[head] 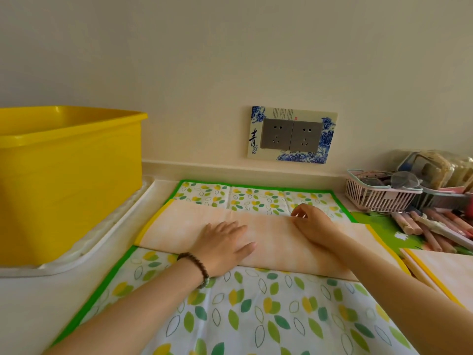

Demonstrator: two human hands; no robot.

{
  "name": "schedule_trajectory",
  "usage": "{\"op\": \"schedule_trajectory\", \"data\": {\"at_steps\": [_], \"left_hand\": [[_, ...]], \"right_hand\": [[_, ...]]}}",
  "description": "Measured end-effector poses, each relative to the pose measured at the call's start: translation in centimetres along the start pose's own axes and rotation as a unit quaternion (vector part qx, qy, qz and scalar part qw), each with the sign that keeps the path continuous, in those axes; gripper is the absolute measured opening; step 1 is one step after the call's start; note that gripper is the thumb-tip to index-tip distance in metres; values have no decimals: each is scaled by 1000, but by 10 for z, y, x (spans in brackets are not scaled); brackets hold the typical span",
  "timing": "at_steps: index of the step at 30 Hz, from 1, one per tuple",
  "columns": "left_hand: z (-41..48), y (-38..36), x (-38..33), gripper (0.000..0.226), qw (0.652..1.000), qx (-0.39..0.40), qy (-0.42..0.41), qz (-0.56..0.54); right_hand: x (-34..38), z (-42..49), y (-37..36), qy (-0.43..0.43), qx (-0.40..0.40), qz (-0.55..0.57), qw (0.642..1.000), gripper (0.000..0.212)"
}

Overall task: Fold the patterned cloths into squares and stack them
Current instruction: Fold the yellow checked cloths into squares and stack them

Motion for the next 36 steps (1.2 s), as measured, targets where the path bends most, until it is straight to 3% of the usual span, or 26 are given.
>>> {"op": "schedule_trajectory", "data": {"at_steps": [4, 8, 13, 20, 29, 36], "left_hand": [[-12, -9, 0, 64, 999, 31, 32, -28], [-15, -14, 2, 64, 998, 26, 51, -25], [-10, -17, 5, 64, 998, -1, 59, -19], [-12, -18, 9, 69, 998, -1, 65, -15], [-13, -20, 9, 80, 998, 15, 66, -12], [-14, -19, 7, 79, 998, 15, 65, -12]], "right_hand": [[9, -9, -4, 19, 20, 13, 1000, 14], [39, -44, -2, 78, -14, 13, 997, 27], [71, -88, -38, 105, 20, -51, 993, 42], [37, -96, -51, 64, 50, -97, 992, 51], [-100, -84, 13, -58, 48, -157, 985, 55], [-87, -87, 12, -76, 74, -132, 986, 53]]}}
Point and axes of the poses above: each hand's wrist, its own z-axis towards the middle knuckle, its own y-axis out of the back of the hand, x = y × z, the point moved 10 cm from there along z, towards the middle knuckle, and after that the axes turned 15 degrees about -y, right-handed, at the moved point
